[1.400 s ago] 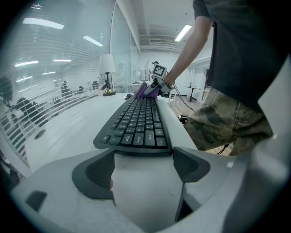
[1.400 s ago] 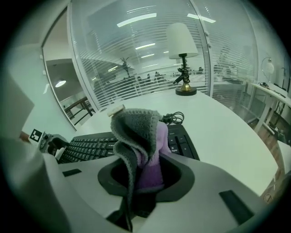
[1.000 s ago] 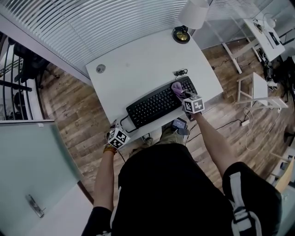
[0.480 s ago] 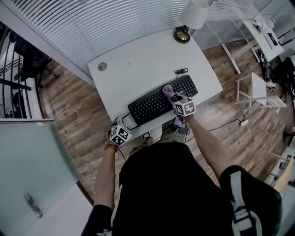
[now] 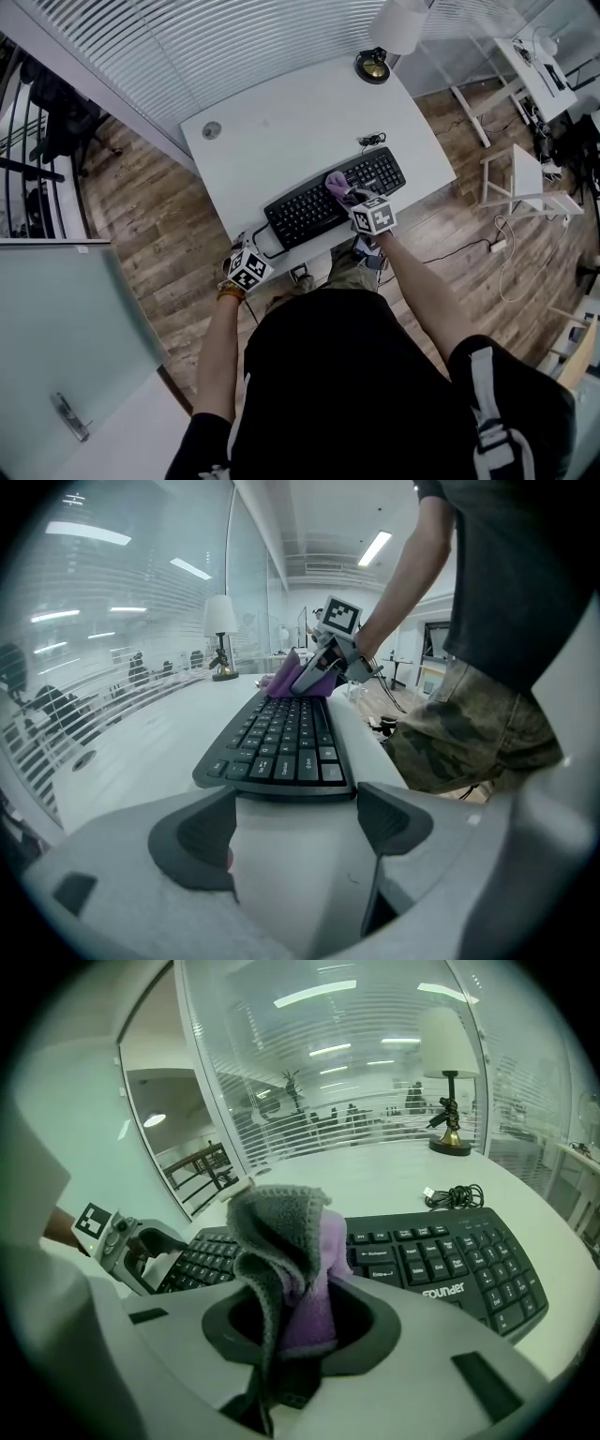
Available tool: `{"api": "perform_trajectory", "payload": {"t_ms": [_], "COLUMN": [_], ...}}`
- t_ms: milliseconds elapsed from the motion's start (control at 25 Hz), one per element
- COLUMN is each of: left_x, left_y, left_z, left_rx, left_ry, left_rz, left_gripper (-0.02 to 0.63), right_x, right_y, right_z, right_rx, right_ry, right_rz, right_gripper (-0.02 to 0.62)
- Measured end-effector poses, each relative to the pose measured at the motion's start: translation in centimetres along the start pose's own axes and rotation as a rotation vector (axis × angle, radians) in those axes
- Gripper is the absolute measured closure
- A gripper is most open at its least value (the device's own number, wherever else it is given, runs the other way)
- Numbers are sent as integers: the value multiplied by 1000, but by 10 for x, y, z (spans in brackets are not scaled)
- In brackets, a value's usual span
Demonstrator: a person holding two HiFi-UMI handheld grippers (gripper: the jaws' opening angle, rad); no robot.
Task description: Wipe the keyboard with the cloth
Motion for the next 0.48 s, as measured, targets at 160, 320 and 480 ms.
{"api": "perform_trajectory", "payload": {"t_ms": [160, 320, 480], "left_x": [-1, -1, -1], "left_y": [0, 1, 2], "left_z": [0, -1, 1], "left_rx": [1, 3, 2], "left_ry": [3, 1, 1], "left_rz": [2, 1, 3], "left_gripper": [206, 206, 207], "right_x": [0, 1, -2], "right_y": [-9, -14, -28], "right_z": [1, 1, 2], "right_rx": [-3, 15, 34], "right_ry": [7, 4, 3], "right_rz": [-18, -18, -45], "right_gripper": [495, 495, 495]}}
Point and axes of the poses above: the fingertips, and each gripper's own axes: z forward along the fingers, y to its right, x out of its top, the point moved 5 cm from there along -z, backward along the fingers, and after that the axes turned 10 degrees about -x, right-handed, at the moved point
